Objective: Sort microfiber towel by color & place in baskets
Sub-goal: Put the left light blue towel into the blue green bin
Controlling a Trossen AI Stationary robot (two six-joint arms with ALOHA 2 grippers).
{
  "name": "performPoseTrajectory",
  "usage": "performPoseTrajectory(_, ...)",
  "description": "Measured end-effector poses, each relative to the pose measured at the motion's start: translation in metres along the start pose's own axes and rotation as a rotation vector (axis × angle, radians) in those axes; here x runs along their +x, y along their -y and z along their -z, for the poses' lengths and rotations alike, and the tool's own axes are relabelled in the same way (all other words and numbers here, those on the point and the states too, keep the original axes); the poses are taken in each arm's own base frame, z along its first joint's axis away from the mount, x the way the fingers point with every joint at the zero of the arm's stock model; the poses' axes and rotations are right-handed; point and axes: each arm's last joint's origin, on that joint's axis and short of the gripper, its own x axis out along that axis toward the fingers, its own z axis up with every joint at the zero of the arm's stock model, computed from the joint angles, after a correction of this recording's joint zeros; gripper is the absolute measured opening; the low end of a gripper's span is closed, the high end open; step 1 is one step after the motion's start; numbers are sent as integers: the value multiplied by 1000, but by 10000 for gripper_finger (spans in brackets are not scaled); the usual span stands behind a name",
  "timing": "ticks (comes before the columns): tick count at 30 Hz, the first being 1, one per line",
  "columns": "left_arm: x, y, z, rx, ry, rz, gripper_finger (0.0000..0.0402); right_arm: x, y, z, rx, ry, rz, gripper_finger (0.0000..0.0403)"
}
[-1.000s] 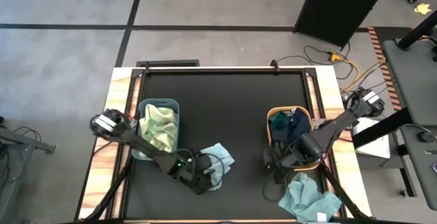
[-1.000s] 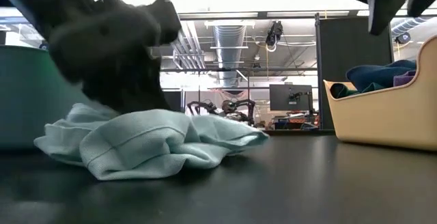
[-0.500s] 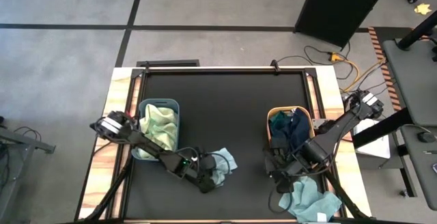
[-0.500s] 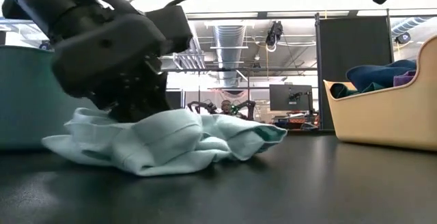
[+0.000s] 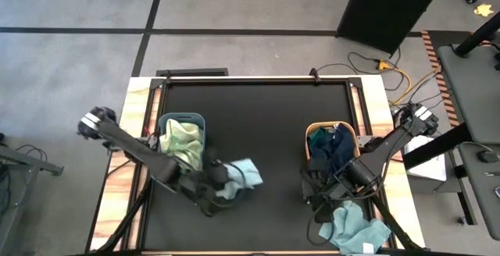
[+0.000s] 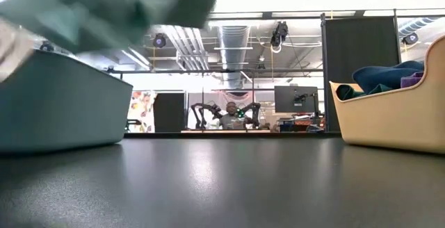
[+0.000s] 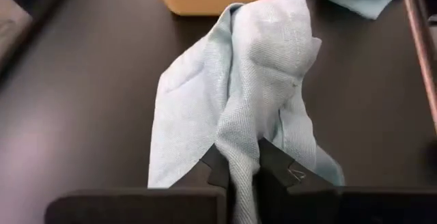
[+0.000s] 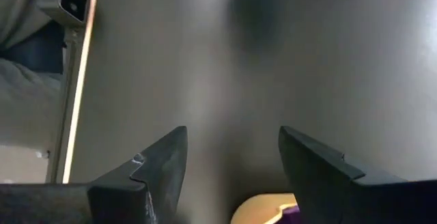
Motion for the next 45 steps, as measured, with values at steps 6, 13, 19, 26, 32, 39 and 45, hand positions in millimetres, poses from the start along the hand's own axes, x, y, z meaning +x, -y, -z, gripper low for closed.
performPoseTrajectory(6, -66, -48, -7, -20, -137, -218, 13, 1, -2, -3, 37, 25, -15, 219)
performPoseTrajectory(13, -99, -92, 10, -323, 90, -532, 13, 5, -3, -3, 82, 38, -20, 219)
performPoseTrajectory(19, -80, -96, 41, -564, 182, -585, 13, 5, -5, -3, 112, 51, -34, 219)
performPoseTrajectory(26, -37, -92, 101, -734, 20, -725, 13, 5, -9, 1, 58, 63, -11, 219)
performPoseTrajectory(32, -10, -89, 147, -871, -241, -855, 14, 5, -10, 2, 47, 61, -12, 219)
performPoseTrajectory(39, 12, -74, 153, -812, -313, -690, 30, 5, -10, 2, 45, 62, -13, 219)
performPoseTrajectory(45, 18, -70, 156, -765, -390, -673, 79, 4, -15, -4, 43, 122, -51, 230)
